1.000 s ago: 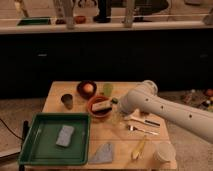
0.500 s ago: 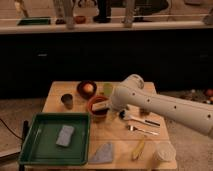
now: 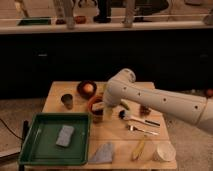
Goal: Place eraser in table surface
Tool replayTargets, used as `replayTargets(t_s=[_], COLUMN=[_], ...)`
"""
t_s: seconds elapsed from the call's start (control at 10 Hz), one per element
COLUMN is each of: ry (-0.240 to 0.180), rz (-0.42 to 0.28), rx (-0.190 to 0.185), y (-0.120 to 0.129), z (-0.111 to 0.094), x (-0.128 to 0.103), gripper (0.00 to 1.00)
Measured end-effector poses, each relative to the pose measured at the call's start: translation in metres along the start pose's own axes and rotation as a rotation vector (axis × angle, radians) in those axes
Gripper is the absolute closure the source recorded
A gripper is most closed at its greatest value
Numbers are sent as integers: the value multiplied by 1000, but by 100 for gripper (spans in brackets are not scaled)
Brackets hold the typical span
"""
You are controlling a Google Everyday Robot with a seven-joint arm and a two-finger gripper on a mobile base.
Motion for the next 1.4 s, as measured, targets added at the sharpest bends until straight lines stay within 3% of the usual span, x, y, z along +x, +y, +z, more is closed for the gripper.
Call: replayTargets(t_s=[0.4, 0.9, 1.2, 1.4], ry=[37, 66, 74, 79], rz=[-79, -117, -113, -107], rx=[-28, -60, -71, -76], y=[-14, -28, -35, -40], z=[9, 28, 35, 39], x=[-7, -20, -23, -22], gripper=[20, 20, 41, 42])
